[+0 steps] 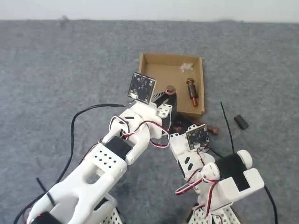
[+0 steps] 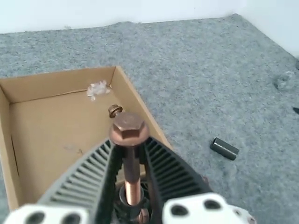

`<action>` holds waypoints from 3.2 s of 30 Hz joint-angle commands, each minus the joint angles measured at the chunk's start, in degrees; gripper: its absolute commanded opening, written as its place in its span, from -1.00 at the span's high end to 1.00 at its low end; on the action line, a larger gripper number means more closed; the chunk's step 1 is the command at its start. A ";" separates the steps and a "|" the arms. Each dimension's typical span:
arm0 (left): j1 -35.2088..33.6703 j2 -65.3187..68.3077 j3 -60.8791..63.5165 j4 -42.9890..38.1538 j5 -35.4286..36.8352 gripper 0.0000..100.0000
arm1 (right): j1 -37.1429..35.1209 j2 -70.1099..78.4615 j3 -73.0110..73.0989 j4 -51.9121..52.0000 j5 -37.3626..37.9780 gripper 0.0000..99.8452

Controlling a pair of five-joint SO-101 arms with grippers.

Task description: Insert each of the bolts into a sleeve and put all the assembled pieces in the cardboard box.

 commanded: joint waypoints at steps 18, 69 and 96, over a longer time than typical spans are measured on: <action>0.09 -1.32 -0.40 -5.89 -0.79 0.98 | 1.45 -0.57 0.88 -2.07 -0.53 0.99; -0.35 -1.41 13.85 -10.11 -7.03 0.59 | 2.68 -1.10 0.97 -1.10 -0.35 0.99; -18.37 -31.56 19.21 3.69 0.35 0.99 | 2.95 -0.66 -0.97 1.10 -0.53 0.99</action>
